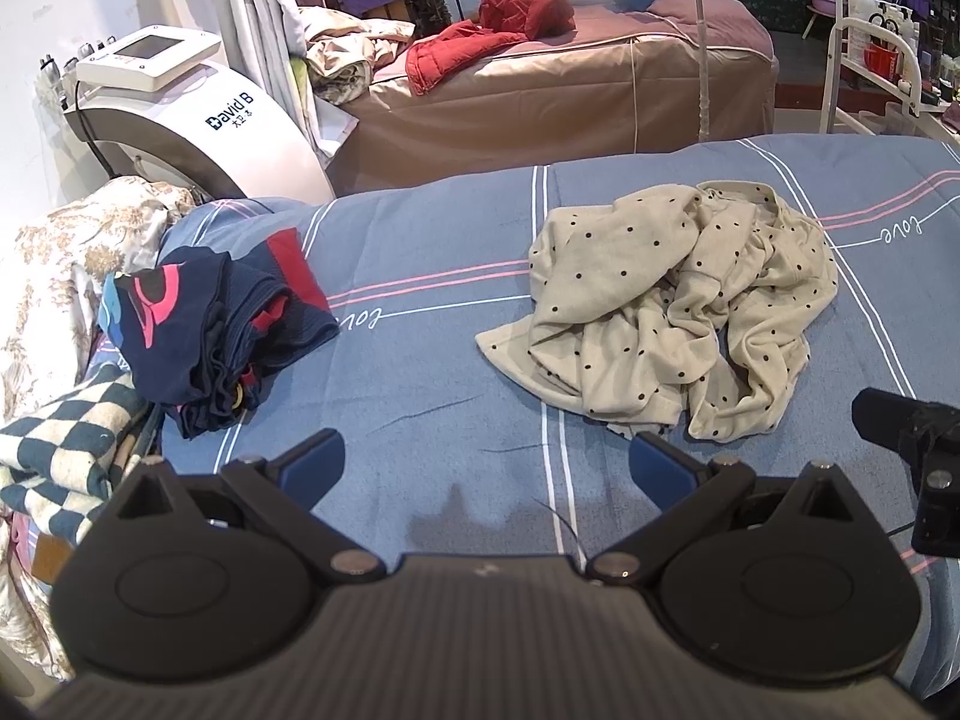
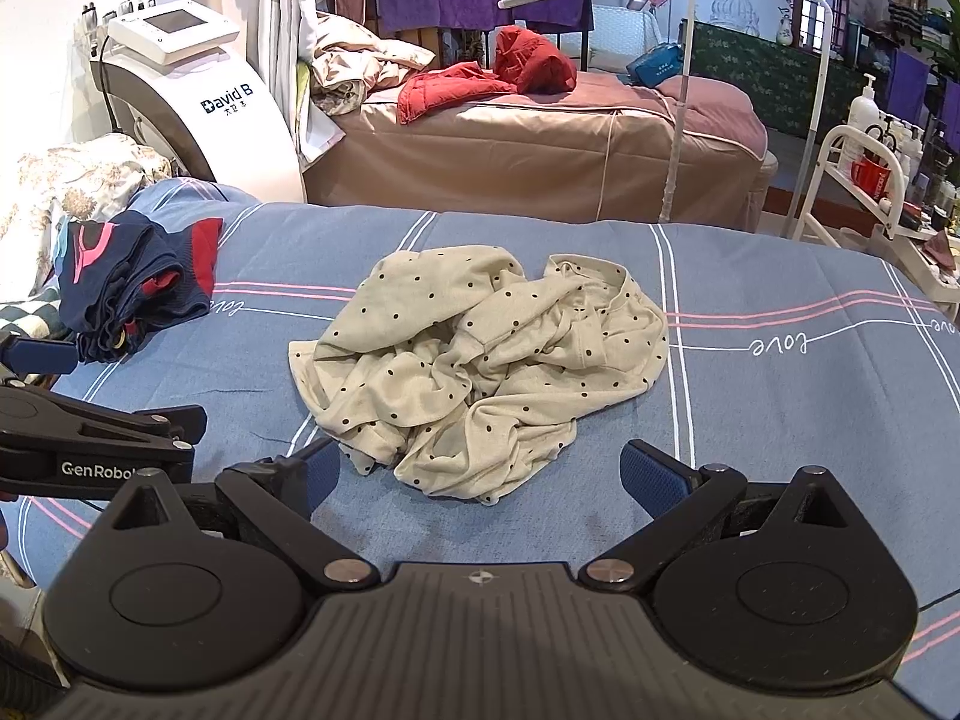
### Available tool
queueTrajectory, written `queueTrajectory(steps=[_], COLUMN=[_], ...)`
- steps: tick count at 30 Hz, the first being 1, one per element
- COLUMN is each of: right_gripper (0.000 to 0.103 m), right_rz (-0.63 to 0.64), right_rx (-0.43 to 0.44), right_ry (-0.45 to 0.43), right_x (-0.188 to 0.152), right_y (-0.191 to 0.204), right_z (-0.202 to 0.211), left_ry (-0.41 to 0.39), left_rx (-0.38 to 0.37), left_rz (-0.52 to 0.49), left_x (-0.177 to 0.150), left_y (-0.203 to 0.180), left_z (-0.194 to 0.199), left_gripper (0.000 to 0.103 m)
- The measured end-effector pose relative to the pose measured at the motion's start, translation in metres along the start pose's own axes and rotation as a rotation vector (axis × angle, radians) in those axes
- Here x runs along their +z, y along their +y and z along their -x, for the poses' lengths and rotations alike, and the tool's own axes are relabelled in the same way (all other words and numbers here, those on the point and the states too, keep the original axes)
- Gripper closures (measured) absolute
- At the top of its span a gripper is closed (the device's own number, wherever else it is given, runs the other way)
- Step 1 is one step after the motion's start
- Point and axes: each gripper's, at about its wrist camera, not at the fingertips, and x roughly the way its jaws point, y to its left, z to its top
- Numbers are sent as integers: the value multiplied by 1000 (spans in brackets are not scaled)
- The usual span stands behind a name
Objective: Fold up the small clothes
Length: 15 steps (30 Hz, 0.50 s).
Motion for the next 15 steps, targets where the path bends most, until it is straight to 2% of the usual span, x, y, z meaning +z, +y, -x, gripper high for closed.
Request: queueTrajectory(steps=[15], right_gripper=[0], right_rz=[-1], right_rx=[1], right_ry=[5], right_x=[-2], right_y=[1], right_z=[-2], left_ry=[-26], left_rx=[-8], left_rz=[19], left_x=[-4], left_y=[-4], left_z=[-3], left_gripper=[0])
